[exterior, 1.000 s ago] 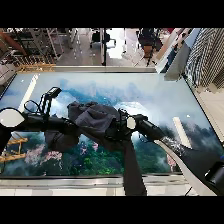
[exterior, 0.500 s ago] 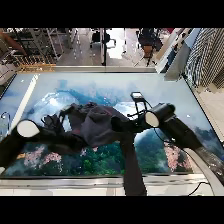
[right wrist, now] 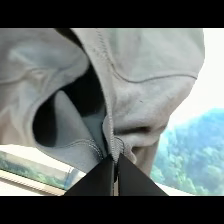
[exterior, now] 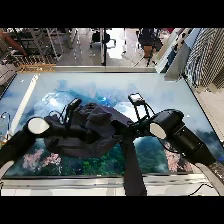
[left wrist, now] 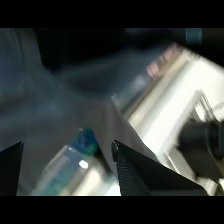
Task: Fold the clothes and pants, and hang the long-sleeved shirts on hangers.
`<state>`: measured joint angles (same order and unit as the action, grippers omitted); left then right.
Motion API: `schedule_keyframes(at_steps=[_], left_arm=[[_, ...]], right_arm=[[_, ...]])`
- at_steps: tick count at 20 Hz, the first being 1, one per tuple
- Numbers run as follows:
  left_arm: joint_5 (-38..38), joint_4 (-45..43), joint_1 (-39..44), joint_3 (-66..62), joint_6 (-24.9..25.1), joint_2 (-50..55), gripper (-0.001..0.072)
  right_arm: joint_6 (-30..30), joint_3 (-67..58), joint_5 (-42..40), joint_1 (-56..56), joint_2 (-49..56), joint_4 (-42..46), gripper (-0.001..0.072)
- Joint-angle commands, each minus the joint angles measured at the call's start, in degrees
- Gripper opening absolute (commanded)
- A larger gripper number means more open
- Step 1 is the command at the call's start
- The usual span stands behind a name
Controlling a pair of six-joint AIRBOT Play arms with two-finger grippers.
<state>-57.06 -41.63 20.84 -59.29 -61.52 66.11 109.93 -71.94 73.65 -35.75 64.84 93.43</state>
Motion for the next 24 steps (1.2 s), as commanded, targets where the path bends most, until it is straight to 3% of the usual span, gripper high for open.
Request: schedule_keyframes(at_steps=[1,5,10,13,14,15,16,18,21,24], left_arm=[[5.51,0.11,2.47,-6.56,4.59,8.90,0.0626],[7.67,0.15,5.29,-9.33,5.57,17.44,0.0654],[21.97,2.32,7.15,-9.38,5.29,18.93,0.0654],[26.73,2.27,8.87,-9.49,1.81,21.18,0.0633],[29.38,2.27,9.33,-9.51,0.13,21.97,0.0503],[32.28,2.32,9.46,-9.51,-0.50,22.29,0.0256],[33.66,2.25,9.42,-9.79,-0.63,21.94,0.0093],[33.62,1.75,8.35,-11.30,0.63,19.21,0.0011],[29.09,-0.35,5.44,-14.60,2.58,9.81,0.0011],[20.50,-0.33,2.69,-21.03,2.36,0.28,0.0010]], right_arm=[[1.09,0.15,-2.32,-0.79,-0.20,-0.22,0.0020],[2.01,0.15,-2.36,-0.74,-0.22,-0.17,0.0020],[2.54,0.13,-2.71,-0.74,-1.25,-1.77,0.0020],[2.51,-0.02,-2.75,-0.74,-3.08,-2.56,0.0020],[2.51,-0.02,-2.69,-0.74,-3.52,-2.99,0.0020],[2.51,-0.02,-2.54,-0.74,-3.85,-3.37,0.0020],[2.49,-0.02,-2.21,-0.74,-3.96,-3.34,0.0020],[2.49,-0.02,-1.81,-0.74,-3.96,-0.85,0.0020],[2.47,-3.54,-2.54,0.66,-4.00,5.46,0.0019],[0.74,-17.16,-7.89,1.44,-3.93,7.50,0.0018]])
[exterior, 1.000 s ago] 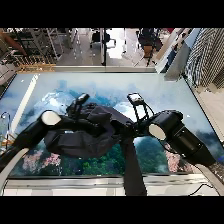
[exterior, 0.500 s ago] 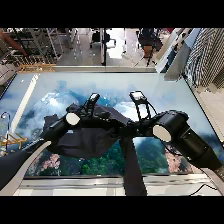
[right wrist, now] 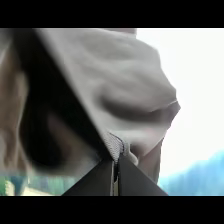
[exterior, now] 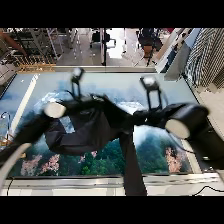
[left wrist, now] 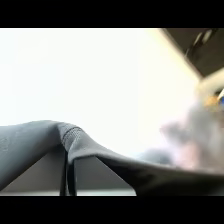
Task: Fold the clothes and pants, and hang the long-sleeved shirts on hangers.
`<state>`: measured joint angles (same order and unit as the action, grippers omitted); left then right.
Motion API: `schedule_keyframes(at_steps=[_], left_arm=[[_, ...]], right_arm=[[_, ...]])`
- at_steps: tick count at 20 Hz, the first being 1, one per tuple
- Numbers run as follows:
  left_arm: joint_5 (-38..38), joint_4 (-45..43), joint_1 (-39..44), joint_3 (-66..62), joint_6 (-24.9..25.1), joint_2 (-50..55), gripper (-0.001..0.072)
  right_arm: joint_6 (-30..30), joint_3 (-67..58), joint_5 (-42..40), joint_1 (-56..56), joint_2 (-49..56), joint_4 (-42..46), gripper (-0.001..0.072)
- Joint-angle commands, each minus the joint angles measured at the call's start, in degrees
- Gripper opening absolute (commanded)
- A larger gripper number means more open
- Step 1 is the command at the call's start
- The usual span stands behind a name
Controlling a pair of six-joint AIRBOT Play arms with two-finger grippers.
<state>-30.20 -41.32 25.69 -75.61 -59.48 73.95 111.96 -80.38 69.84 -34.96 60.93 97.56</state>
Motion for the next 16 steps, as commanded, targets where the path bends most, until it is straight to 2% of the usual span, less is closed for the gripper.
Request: schedule_keyframes(at_steps=[1,4,6,8,9,11,13,16], left_arm=[[-7.63,-0.66,-2.36,-7.15,0.33,-10.27,0.0010],[-7.72,-0.90,-2.49,-10.54,-0.68,-15.50,0.0010],[-12.85,-7.76,-3.32,-10.47,-9.16,-15.21,0.0010],[-20.20,-18.82,-3.78,-9.70,-20.68,-12.50,0.0010],[-22.36,-23.04,-3.78,-8.66,-24.61,-10.99,0.0010],[-23.10,-26.18,-3.91,-6.56,-30.01,-8.37,0.0010],[-22.53,-26.29,-4.24,-6.25,-32.17,-5.70,0.0010],[-20.11,-25.94,-4.26,-6.25,-33.35,-2.08,0.0031]], right_arm=[[-2.27,-13.66,-6.36,0.63,0.00,3.39,0.0018],[-2.78,-25.29,-6.49,0.66,0.37,4.57,0.0018],[-2.67,-26.10,-3.58,0.63,0.94,4.61,0.0018],[-2.51,-26.05,2.86,0.63,4.02,4.59,0.0018],[-2.47,-25.66,5.44,0.63,6.16,4.50,0.0018],[-1.90,-23.65,10.47,0.63,10.97,2.91,0.0019],[-2.49,-21.57,13.14,0.63,14.93,-0.76,0.0019],[-3.65,-20.74,11.10,0.63,19.43,-4.07,0.0019]])
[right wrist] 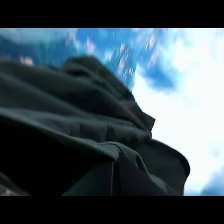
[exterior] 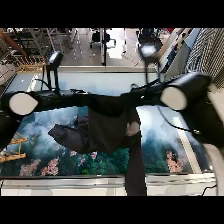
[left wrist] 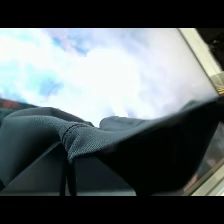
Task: Fold the clothes and pants, and hang the long-sleeved shirts on hangers.
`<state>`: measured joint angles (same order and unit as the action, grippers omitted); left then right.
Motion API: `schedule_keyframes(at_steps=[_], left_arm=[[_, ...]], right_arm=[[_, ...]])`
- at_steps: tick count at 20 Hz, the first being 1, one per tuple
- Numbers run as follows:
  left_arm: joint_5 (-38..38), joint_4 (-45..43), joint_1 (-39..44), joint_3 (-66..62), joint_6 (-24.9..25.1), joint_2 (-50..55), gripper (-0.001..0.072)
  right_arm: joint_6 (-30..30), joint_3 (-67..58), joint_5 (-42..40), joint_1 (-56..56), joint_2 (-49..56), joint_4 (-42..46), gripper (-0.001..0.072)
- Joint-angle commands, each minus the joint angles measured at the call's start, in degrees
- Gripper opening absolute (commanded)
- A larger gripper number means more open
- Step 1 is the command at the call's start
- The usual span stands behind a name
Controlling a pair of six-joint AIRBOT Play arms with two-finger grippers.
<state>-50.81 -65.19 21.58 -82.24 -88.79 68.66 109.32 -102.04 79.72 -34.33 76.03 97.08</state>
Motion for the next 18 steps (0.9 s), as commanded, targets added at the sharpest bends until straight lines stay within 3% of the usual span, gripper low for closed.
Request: schedule_keyframes(at_steps=[1,3,4,6,8,10,13,15,18], left_arm=[[0.17,-2.05,-0.13,0.37,-4.04,3.98,0.0127],[-3.19,-2.29,-0.31,0.37,-3.87,4.35,0.0458],[-6.38,-2.34,-1.05,0.35,-2.47,4.04,0.0514],[-17.31,-2.99,-4.09,0.37,1.49,2.97,0.0512],[-30.16,-8.07,-9.09,0.81,2.29,1.16,0.0500],[-34.77,-15.91,-15.82,4.07,2.27,-2.99,0.0468],[-33.73,-26.82,-31.36,14.12,2.27,-12.61,0.0464],[-28.28,-32.39,-46.38,19.91,3.34,-17.27,0.0464],[-22.03,-26.25,-67.04,19.93,4.22,-14.69,0.0464]], right_arm=[[-0.98,0.92,-0.26,0.00,5.35,-3.96,0.0019],[-0.98,0.92,-3.50,0.00,6.49,-4.07,0.0019],[-0.96,0.92,-5.25,0.00,6.73,-3.93,0.0019],[-0.94,0.92,-8.41,0.00,7.06,-3.13,0.0019],[-0.76,0.92,-10.54,0.00,7.30,-1.75,0.0020],[-0.85,0.92,-10.58,0.00,7.78,-1.46,0.0020],[-2.60,0.92,-9.86,0.00,8.59,-2.40,0.0021],[-4.11,0.94,-9.86,0.00,8.79,-2.97,0.0021],[-6.03,0.92,-9.88,0.00,8.79,-3.54,0.0021]])
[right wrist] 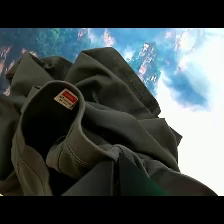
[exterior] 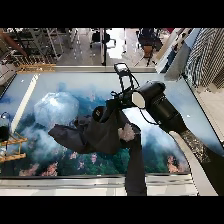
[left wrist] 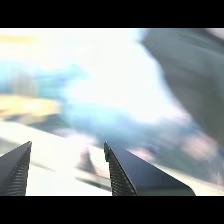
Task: Fold the clothes and pants, and hang the long-sleeved shirts on hangers.
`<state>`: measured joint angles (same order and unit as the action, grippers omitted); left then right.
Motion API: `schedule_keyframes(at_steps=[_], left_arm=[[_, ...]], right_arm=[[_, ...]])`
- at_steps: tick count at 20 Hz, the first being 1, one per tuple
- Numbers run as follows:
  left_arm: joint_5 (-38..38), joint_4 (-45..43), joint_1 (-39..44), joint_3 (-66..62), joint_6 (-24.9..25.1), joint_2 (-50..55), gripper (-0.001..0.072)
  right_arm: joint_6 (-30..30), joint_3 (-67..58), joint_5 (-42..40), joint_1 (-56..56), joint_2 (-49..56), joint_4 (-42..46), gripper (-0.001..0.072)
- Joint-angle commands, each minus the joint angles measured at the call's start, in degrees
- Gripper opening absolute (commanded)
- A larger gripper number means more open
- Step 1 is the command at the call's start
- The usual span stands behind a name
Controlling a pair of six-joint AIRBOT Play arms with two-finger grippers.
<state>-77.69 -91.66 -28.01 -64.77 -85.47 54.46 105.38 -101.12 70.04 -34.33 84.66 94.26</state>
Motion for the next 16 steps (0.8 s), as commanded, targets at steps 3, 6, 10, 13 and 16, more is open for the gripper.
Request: schedule_keyframes(at_steps=[3,6,10,13,16], left_arm=[[7.17,5.01,-21.75,-2.01,2.84,10.64,0.0465],[7.43,5.86,-20.76,-8.24,3.43,22.18,0.0366],[10.78,6.08,-17.07,-12.46,4.35,31.85,0.0351],[13.55,6.03,-15.10,-12.68,4.33,34.51,0.0351],[14.71,6.01,-15.47,-12.70,4.31,35.12,0.0350]], right_arm=[[-4.66,0.00,0.00,0.00,0.15,-1.25,0.0021],[-4.59,0.02,-0.63,0.00,0.15,-1.16,0.0022],[-4.55,0.00,-0.07,0.00,0.15,-1.90,0.0022],[-4.55,0.00,0.87,0.00,0.15,-3.02,0.0022],[-4.52,0.00,3.17,0.00,0.15,-3.82,0.0022]])
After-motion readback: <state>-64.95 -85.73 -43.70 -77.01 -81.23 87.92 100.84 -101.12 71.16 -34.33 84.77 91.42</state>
